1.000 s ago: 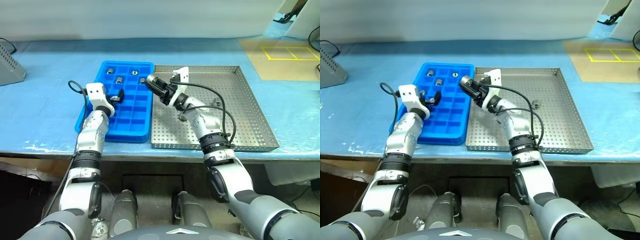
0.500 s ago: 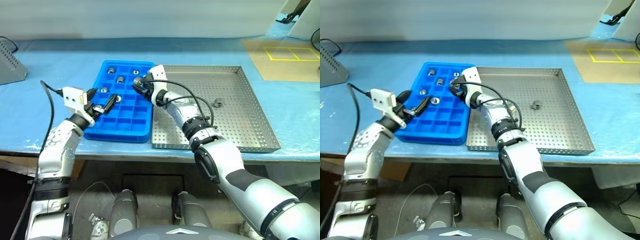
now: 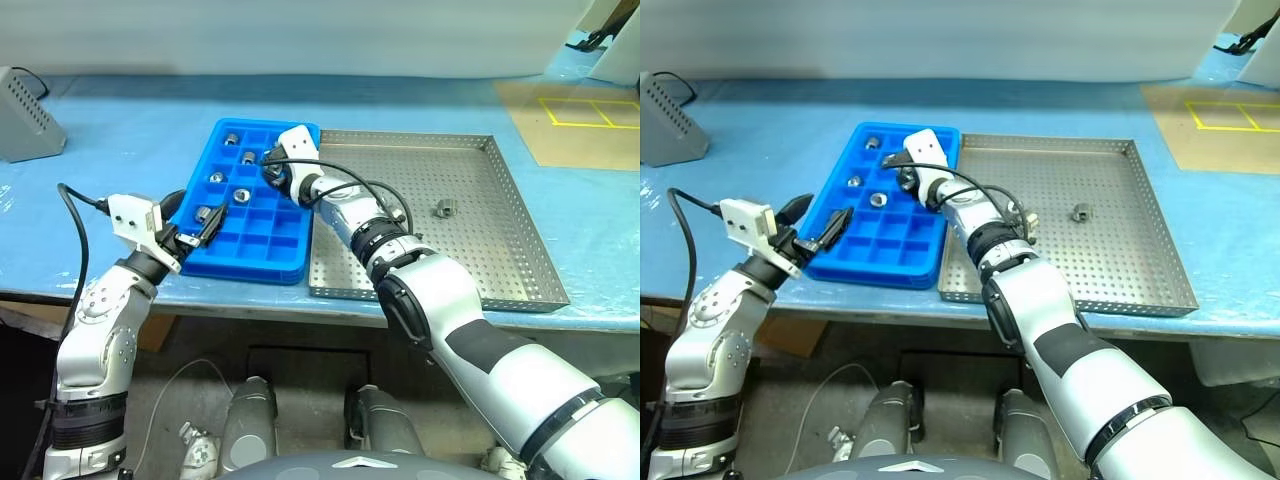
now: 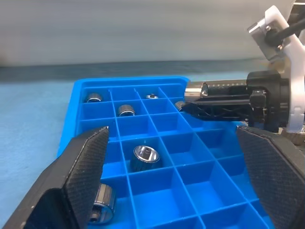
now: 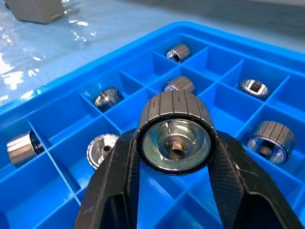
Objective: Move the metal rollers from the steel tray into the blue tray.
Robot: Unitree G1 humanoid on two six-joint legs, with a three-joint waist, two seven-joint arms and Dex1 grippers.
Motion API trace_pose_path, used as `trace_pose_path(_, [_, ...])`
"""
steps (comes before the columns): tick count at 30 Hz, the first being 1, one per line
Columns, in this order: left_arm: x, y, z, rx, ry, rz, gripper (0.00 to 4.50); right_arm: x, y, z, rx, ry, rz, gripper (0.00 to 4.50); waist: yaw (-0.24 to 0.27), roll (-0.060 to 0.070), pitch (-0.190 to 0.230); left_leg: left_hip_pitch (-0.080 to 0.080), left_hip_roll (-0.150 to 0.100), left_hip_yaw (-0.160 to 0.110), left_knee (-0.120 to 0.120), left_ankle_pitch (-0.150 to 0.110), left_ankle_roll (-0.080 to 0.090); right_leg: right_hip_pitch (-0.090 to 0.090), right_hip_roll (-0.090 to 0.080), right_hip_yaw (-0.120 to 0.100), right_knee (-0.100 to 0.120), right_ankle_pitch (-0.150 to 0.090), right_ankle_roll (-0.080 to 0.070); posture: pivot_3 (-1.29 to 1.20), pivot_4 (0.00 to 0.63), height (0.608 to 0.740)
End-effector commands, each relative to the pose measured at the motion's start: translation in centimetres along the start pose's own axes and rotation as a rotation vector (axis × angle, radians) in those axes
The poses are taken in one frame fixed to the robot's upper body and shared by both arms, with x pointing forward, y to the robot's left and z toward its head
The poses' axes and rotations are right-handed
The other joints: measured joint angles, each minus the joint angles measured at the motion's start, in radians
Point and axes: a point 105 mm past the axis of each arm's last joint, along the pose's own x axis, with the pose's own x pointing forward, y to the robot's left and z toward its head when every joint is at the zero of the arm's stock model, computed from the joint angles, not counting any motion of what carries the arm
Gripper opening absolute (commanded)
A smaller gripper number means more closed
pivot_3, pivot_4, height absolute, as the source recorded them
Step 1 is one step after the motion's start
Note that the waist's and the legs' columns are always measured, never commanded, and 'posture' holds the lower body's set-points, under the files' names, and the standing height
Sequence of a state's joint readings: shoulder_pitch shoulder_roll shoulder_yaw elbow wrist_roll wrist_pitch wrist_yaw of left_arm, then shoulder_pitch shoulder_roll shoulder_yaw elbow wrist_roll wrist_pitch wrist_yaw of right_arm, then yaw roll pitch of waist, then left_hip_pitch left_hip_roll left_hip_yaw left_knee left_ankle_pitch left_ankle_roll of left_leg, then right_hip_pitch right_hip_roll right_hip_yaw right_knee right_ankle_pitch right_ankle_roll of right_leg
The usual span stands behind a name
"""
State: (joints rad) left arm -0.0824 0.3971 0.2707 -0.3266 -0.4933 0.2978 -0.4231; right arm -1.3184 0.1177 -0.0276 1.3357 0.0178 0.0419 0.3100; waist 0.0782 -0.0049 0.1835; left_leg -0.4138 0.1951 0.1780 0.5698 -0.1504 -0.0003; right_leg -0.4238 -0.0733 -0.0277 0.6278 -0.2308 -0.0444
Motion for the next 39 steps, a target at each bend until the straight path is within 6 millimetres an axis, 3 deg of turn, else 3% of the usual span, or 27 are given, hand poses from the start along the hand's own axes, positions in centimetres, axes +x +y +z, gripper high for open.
trace_pose_path(1, [-0.8, -0.7, 1.7, 0.018, -0.06, 0.018, 4.48, 0.1, -0.3, 2.3, -0.007, -0.048, -0.029, 1.61, 0.007, 0.0, 0.0, 0.0, 0.0, 0.0, -0.001, 0.0, 0.0, 0.0, 0.0, 0.0, 0.0, 0.0, 0.0, 0.28, 0.15, 0.74])
trace_pose_path(6, [-2.2, -1.4, 0.9, 0.014, -0.032, 0.068, 4.48, -0.1, -1.0, 2.1, 0.026, -0.039, -0.064, 1.61, 0.029, 0.0, 0.0, 0.0, 0.0, 0.0, -0.004, 0.0, 0.0, -0.001, 0.0, 0.0, -0.002, 0.0, 0.0, 0.36, 0.15, 0.74])
trace_pose_path(24, [-6.7, -1.9, 1.1, 0.019, -0.017, 0.244, 4.48, -0.5, -3.1, 1.7, 0.006, -0.009, -0.172, 1.61, 0.117, 0.0, 0.0, -0.001, -0.001, -0.002, -0.007, 0.001, -0.002, -0.003, 0.0, -0.001, -0.003, 0.0, 0.001, 0.59, 0.15, 0.74])
trace_pose_path(39, [-8.9, -1.7, 1.9, 0.047, -0.02, 0.331, 4.48, -1.9, -7.0, 1.1, -0.015, 0.009, -0.374, 1.61, 0.221, 0.001, 0.0, -0.005, -0.002, -0.003, -0.007, 0.001, -0.002, -0.008, 0.0, 0.0, -0.003, -0.001, 0.002, 0.68, 0.15, 0.74])
